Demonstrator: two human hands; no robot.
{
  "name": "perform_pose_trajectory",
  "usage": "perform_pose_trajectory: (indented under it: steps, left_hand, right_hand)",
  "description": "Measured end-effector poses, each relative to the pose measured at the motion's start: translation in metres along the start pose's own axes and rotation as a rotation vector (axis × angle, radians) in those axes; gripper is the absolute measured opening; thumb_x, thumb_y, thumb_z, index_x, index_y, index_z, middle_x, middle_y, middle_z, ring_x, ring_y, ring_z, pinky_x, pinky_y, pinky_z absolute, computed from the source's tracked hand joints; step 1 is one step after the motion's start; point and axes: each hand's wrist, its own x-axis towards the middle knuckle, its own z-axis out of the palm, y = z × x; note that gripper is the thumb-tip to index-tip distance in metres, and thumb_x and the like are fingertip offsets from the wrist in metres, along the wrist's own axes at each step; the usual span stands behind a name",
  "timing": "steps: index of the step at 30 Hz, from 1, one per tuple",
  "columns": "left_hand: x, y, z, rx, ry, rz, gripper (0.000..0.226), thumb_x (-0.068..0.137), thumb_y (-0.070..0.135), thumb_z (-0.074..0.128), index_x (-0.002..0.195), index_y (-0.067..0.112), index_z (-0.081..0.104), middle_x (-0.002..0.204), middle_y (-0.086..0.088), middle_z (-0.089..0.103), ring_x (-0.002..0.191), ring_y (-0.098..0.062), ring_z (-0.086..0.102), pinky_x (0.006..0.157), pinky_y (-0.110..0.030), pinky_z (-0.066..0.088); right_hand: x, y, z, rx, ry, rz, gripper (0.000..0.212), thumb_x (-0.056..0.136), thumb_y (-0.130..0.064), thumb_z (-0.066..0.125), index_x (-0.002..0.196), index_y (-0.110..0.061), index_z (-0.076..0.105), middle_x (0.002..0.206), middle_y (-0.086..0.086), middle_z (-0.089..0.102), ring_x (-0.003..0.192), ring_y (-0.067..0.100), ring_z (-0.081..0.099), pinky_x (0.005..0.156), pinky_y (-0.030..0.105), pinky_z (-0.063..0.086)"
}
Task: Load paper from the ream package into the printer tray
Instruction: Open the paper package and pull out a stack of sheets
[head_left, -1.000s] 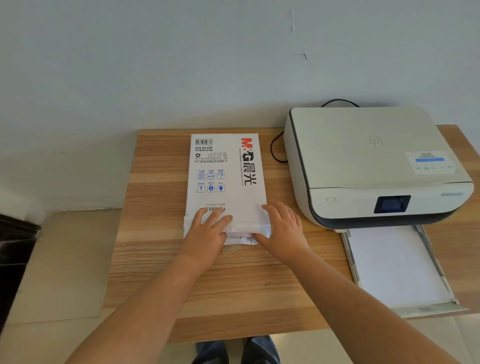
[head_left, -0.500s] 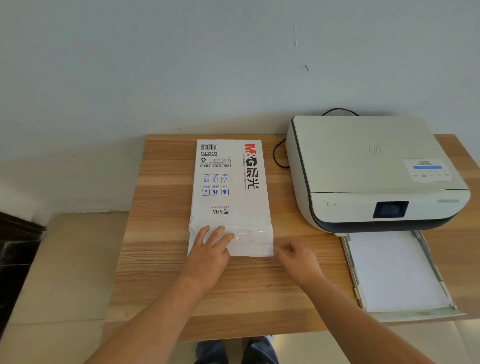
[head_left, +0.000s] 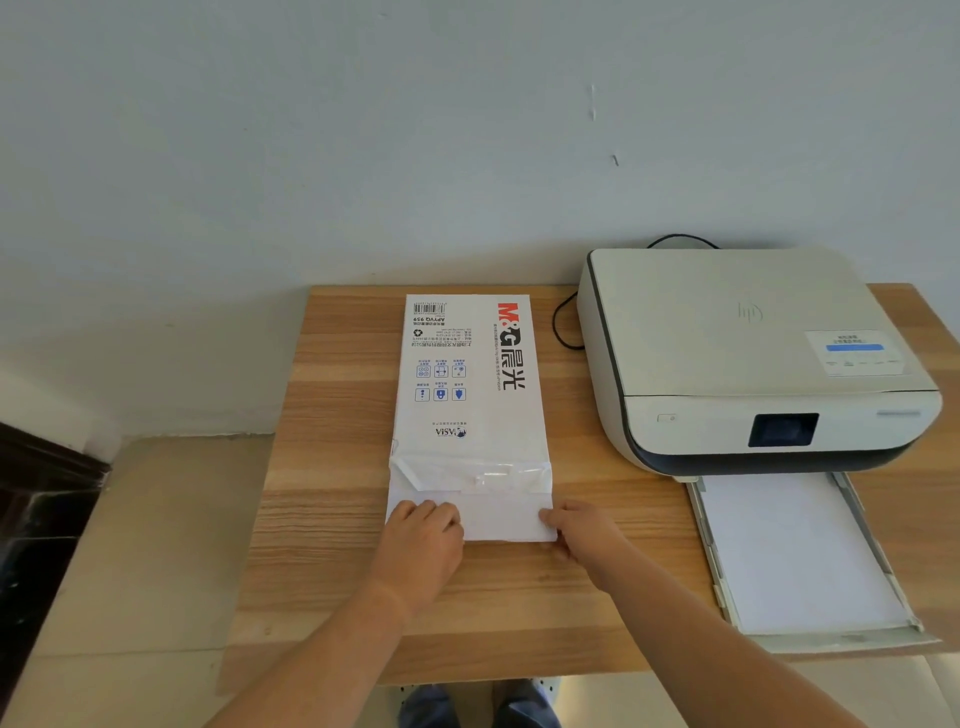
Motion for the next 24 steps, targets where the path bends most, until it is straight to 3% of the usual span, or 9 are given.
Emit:
perform_pose_trajectory:
  steps: [4,7,10,15,20,24]
  left_hand:
    - [0.000,-0.001,-0.007,0.005,0.001,-0.028,0.016,0.065,0.040,0.076,0.072,0.027,0.069,0.077,0.013,0.062,0.067,-0.011,0.059,0.062,-0.028,0.048]
    - [0.000,-0.006,-0.015,-0.013,0.010,-0.111,0.033,0.074,0.057,0.054,0.076,0.027,0.069,0.079,0.012,0.063,0.070,-0.010,0.061,0.064,-0.029,0.050]
    - [-0.001,-0.010,-0.020,0.005,-0.021,-0.208,0.041,0.077,0.055,0.042,0.075,0.025,0.069,0.077,0.010,0.062,0.067,-0.013,0.060,0.060,-0.031,0.050]
    - [-0.007,-0.014,-0.018,-0.026,-0.094,-0.378,0.034,0.072,0.052,0.070,0.086,0.021,0.069,0.083,0.004,0.062,0.075,-0.018,0.062,0.058,-0.034,0.049]
    - [-0.015,-0.009,-0.016,-0.193,-0.153,-0.589,0.047,0.088,0.054,0.048,0.121,0.020,0.052,0.123,0.001,0.049,0.108,-0.019,0.050,0.083,-0.031,0.047]
    - [-0.009,-0.008,-0.014,-0.562,-0.091,-0.857,0.053,0.086,0.042,0.061,0.127,0.013,0.048,0.130,-0.005,0.046,0.113,-0.024,0.050,0.091,-0.035,0.046]
  right_hand:
    - [-0.001,0.000,-0.001,0.040,-0.025,0.013,0.015,0.094,-0.017,0.055,0.102,-0.009,0.064,0.079,0.014,0.068,0.070,0.021,0.058,0.060,0.029,0.047]
    - [-0.004,0.001,-0.002,0.034,-0.044,-0.001,0.015,0.095,-0.015,0.054,0.104,-0.008,0.063,0.076,0.014,0.067,0.062,0.017,0.057,0.056,0.026,0.047]
    - [-0.010,0.004,-0.004,0.029,-0.057,-0.018,0.015,0.096,-0.013,0.053,0.104,-0.007,0.063,0.075,0.015,0.065,0.060,0.017,0.056,0.055,0.026,0.047]
    - [-0.013,0.019,-0.003,-0.003,-0.078,0.002,0.015,0.096,-0.015,0.052,0.104,-0.007,0.062,0.081,0.014,0.068,0.068,0.018,0.060,0.061,0.028,0.050]
    - [-0.018,0.039,0.001,-0.002,-0.099,0.052,0.013,0.095,-0.015,0.052,0.102,-0.008,0.060,0.091,0.016,0.070,0.075,0.023,0.062,0.083,0.041,0.055]
    - [-0.019,0.038,0.004,0.021,-0.102,0.051,0.015,0.095,-0.014,0.050,0.109,-0.013,0.057,0.102,0.015,0.069,0.082,0.026,0.066,0.083,0.043,0.057]
